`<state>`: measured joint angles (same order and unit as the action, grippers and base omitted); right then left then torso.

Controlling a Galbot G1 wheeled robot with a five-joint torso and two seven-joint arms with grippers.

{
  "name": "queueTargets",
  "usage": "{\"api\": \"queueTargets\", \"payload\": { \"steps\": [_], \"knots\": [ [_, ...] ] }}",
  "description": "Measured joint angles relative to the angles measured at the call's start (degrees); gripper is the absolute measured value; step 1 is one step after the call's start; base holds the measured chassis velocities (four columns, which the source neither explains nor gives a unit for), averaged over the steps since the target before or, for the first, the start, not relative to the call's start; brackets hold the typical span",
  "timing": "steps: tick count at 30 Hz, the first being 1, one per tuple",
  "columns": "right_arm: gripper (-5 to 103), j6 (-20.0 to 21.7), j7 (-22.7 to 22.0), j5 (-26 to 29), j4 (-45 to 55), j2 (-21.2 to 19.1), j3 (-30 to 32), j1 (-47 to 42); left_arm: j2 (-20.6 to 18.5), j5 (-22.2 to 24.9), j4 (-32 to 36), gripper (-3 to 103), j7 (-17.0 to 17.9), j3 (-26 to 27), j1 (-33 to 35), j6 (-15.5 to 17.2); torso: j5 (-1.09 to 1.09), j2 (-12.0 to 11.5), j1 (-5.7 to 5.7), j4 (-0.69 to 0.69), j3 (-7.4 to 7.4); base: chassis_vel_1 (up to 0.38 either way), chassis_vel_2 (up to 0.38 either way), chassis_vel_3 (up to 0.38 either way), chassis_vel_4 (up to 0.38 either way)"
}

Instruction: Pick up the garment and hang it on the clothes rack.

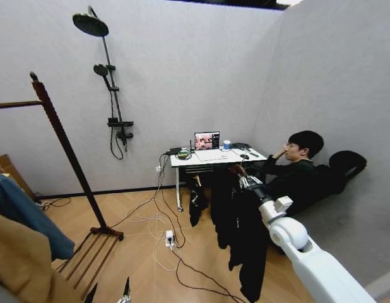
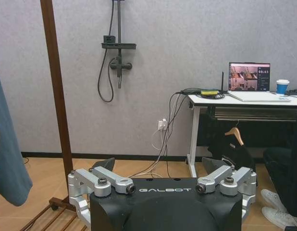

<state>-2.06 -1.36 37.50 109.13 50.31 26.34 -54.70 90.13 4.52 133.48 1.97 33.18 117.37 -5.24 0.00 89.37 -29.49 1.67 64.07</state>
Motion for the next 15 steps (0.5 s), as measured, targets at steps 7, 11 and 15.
{"api": "queueTargets", "payload": {
  "steps": [7,11,15],
  "knots": [
    [10,-0.36,0.44,-0.06,0.02,0.1,0.15,-0.85,0.0,0.0,0.0,100,0.0,0.0,0.0,0.0,0.0,-0.09,0.0,-0.01,-0.02,-0.154,0.122,0.154,-0.144],
    [10,-0.49,0.81,-0.06,0.19,0.09,0.22,-1.19,0.0,0.0,0.0,100,0.0,0.0,0.0,0.0,0.0,-0.14,0.01,-0.01,-0.05,-0.227,0.221,0.223,-0.218],
    [10,-0.87,1.2,-0.1,0.29,0.09,0.22,-1.34,0.0,0.0,0.0,100,0.0,0.0,0.0,0.0,-0.01,-0.17,0.0,-0.02,-0.05,-0.252,0.252,0.283,-0.238]
  ]
}}
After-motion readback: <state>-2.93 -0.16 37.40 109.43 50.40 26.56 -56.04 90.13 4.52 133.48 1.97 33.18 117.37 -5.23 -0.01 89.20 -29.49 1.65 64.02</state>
